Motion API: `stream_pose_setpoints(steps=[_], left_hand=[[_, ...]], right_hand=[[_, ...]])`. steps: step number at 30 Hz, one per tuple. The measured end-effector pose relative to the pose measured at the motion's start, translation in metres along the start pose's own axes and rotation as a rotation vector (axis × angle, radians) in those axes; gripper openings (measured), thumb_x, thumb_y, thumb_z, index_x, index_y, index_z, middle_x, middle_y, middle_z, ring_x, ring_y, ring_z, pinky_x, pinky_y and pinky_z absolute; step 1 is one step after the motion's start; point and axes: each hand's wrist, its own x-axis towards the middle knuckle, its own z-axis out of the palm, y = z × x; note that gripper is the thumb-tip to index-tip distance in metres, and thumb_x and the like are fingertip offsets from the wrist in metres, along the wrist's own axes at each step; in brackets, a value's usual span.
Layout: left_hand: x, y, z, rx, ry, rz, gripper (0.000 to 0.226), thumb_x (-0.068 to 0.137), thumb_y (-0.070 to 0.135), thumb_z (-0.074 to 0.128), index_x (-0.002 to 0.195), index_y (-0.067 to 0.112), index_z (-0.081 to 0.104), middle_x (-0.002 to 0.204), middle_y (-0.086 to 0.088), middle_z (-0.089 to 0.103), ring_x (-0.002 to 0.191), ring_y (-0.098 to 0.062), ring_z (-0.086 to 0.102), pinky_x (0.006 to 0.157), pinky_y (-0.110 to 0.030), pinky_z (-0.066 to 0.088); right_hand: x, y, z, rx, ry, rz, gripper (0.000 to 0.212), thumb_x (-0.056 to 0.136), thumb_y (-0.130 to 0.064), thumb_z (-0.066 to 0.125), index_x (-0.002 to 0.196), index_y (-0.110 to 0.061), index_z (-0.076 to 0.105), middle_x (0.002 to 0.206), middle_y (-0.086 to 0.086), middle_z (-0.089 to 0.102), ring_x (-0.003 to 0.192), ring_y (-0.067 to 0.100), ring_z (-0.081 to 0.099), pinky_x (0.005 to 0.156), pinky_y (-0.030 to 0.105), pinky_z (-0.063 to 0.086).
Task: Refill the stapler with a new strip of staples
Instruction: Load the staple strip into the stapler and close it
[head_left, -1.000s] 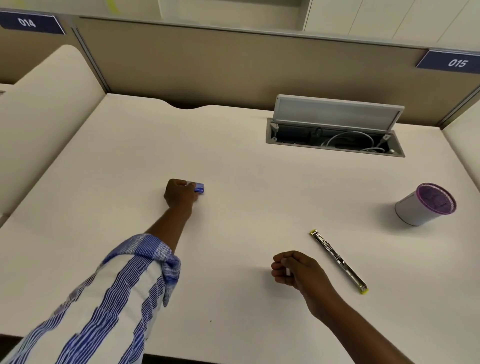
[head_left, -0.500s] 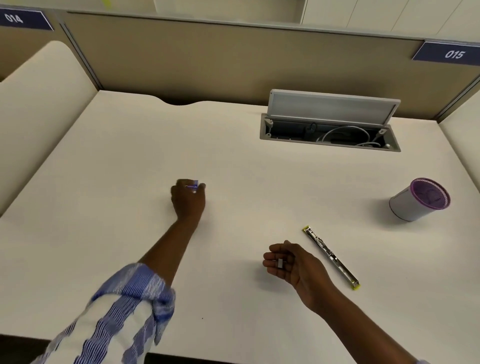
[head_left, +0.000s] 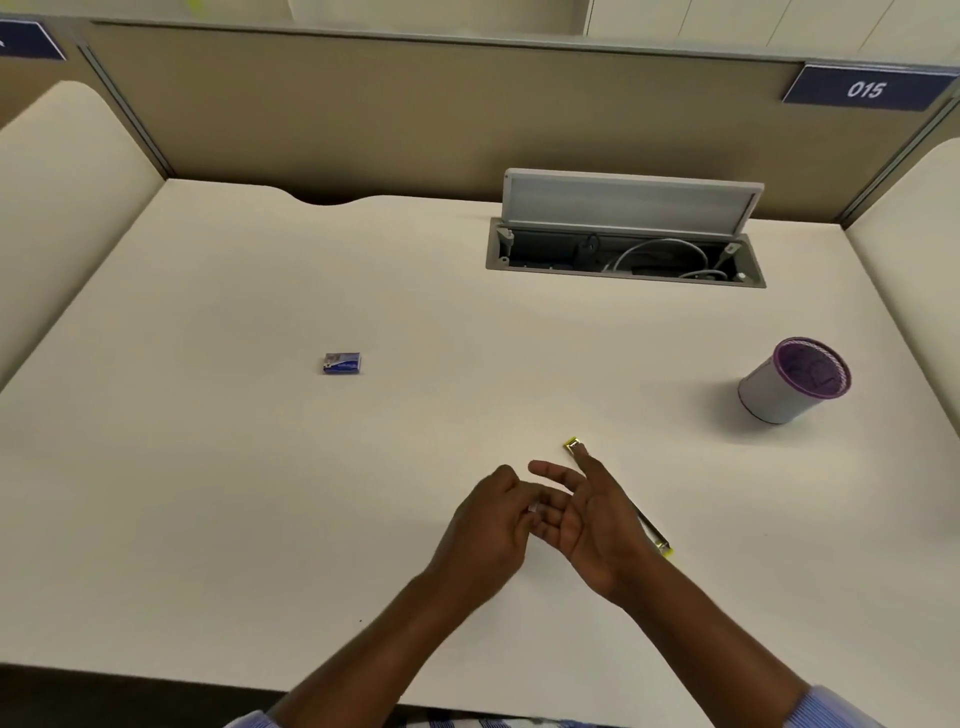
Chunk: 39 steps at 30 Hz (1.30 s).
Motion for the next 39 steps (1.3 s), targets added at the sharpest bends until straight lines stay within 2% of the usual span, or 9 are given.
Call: stream_pose_setpoints(steps=[5,9,13,17,23,28,32,35,39], left_hand=[[-0.002,0.014,0.009,0.011,0.047,-0.004,0.017,0.094,0.009,0.057,0.106,0.017,0.067,0.095,0.001,0.059,0.085,-0.013,0.057,0.074,-0.027,0.049],[-0.002,0.024,0.02,-0.111,0.109,-0.116,0.006,0.09,0.011,0.066,0.094,0.015,0.066,0.084,0.004,0.063,0.071,-0.008,0.057,0.065,-0.012,0.043],[0.002,0.026,0.027,-0.739,0.114,-0.666,0.009,0.093,0.006,0.062,0.096,0.009,0.071,0.078,-0.007,0.071,0.061,-0.014,0.063,0.056,-0.025,0.053],[0.0,0.022,0.032,-1.102,0.121,-0.842,0.019,0.096,-0.005,0.05,0.096,-0.002,0.068,0.072,-0.014,0.068,0.054,-0.021,0.059,0.05,-0.031,0.051],[-0.003,0.029,0.046,-1.13,0.133,-0.903,0.026,0.092,-0.007,0.041,0.091,-0.003,0.067,0.072,-0.018,0.068,0.052,-0.023,0.059,0.048,-0.031,0.05],[0.001,0.039,0.051,-1.206,0.108,-0.997,0.019,0.091,0.007,0.048,0.078,0.004,0.063,0.066,-0.014,0.063,0.05,-0.024,0.053,0.047,-0.029,0.043],[0.011,0.044,0.053,-1.036,0.097,-1.029,0.027,0.098,0.029,0.056,0.081,0.009,0.06,0.056,-0.001,0.047,0.046,-0.018,0.042,0.046,-0.026,0.032],[0.025,0.05,0.048,-0.882,0.155,-0.949,0.04,0.1,0.045,0.055,0.093,0.007,0.066,0.055,0.003,0.04,0.046,-0.015,0.039,0.046,-0.026,0.03],[0.04,0.06,0.034,-0.795,0.222,-0.776,0.04,0.101,0.047,0.052,0.092,0.01,0.066,0.057,0.005,0.039,0.047,-0.013,0.037,0.046,-0.026,0.03]], right_hand=[[-0.01,-0.006,-0.012,-0.006,-0.043,0.008,0.061,0.099,-0.053,0.05,0.13,-0.001,0.06,0.099,0.02,0.071,0.077,0.027,0.072,0.085,0.041,0.054],[-0.018,-0.009,-0.028,-0.138,-0.062,-0.03,0.048,0.102,-0.045,0.048,0.121,-0.005,0.066,0.104,0.019,0.075,0.088,0.028,0.073,0.088,0.041,0.056],[-0.025,-0.006,-0.048,-0.885,0.134,-0.335,0.022,0.094,-0.035,0.062,0.1,-0.017,0.072,0.093,-0.002,0.079,0.086,0.017,0.074,0.088,0.043,0.059],[-0.014,-0.006,-0.081,-1.517,0.37,-0.744,0.022,0.093,-0.03,0.067,0.112,-0.018,0.066,0.104,-0.001,0.066,0.089,0.02,0.066,0.073,0.038,0.056],[0.022,-0.021,-0.097,-1.835,0.401,-0.611,0.039,0.092,-0.04,0.066,0.12,-0.015,0.058,0.113,0.006,0.057,0.1,0.029,0.059,0.072,0.037,0.047],[0.037,-0.027,-0.095,-1.782,0.383,-0.62,0.019,0.097,-0.025,0.055,0.109,-0.01,0.055,0.107,0.01,0.058,0.093,0.033,0.06,0.066,0.036,0.044],[0.022,-0.029,-0.092,-1.566,0.283,-0.626,0.017,0.093,-0.026,0.06,0.105,-0.014,0.058,0.096,0.005,0.059,0.079,0.024,0.059,0.066,0.034,0.042],[-0.002,-0.026,-0.084,-1.374,0.218,-0.693,0.011,0.089,-0.023,0.066,0.095,-0.019,0.059,0.079,-0.001,0.059,0.071,0.014,0.055,0.062,0.033,0.041],[-0.037,-0.023,-0.073,-1.259,0.134,-0.738,0.013,0.088,-0.02,0.068,0.092,-0.023,0.055,0.085,-0.007,0.062,0.074,0.015,0.062,0.064,0.03,0.05]])
